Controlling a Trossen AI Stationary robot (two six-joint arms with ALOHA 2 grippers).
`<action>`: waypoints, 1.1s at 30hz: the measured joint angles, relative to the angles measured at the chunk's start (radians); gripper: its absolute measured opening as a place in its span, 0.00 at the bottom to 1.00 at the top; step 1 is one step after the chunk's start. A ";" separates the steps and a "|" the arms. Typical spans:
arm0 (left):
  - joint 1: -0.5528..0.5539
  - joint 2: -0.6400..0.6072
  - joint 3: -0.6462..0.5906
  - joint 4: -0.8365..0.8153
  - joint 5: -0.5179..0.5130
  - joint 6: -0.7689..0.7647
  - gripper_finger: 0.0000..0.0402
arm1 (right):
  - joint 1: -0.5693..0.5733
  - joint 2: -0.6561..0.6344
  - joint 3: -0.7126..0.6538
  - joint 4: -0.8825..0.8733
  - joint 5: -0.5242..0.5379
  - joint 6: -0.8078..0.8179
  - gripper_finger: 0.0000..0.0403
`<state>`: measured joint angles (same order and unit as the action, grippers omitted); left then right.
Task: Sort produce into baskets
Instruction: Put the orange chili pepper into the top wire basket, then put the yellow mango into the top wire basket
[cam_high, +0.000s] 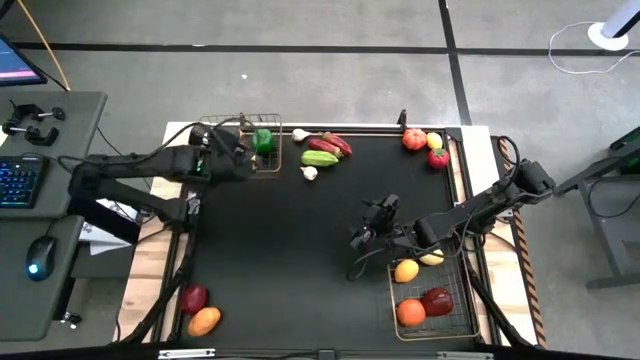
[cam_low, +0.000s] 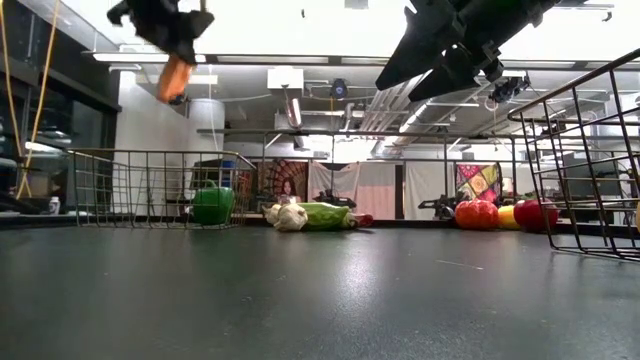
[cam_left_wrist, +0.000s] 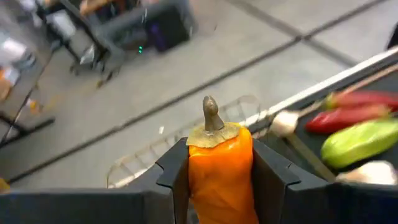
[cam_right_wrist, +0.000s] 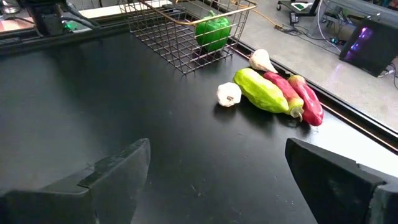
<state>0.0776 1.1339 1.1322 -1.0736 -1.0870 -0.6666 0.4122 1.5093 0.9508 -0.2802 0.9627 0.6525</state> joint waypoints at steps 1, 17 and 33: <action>0.032 0.001 -0.021 0.025 0.030 0.020 0.27 | 0.000 0.000 0.000 0.000 0.001 -0.001 0.91; 0.348 0.002 -0.188 0.537 0.368 0.317 0.46 | 0.000 0.000 0.000 -0.028 0.007 0.002 0.91; 0.349 0.007 -0.188 0.603 0.715 0.265 0.71 | 0.000 0.001 0.000 -0.030 0.007 0.020 0.91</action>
<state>0.4265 1.1408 0.9443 -0.4709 -0.3718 -0.4021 0.4122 1.5099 0.9508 -0.3099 0.9699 0.6722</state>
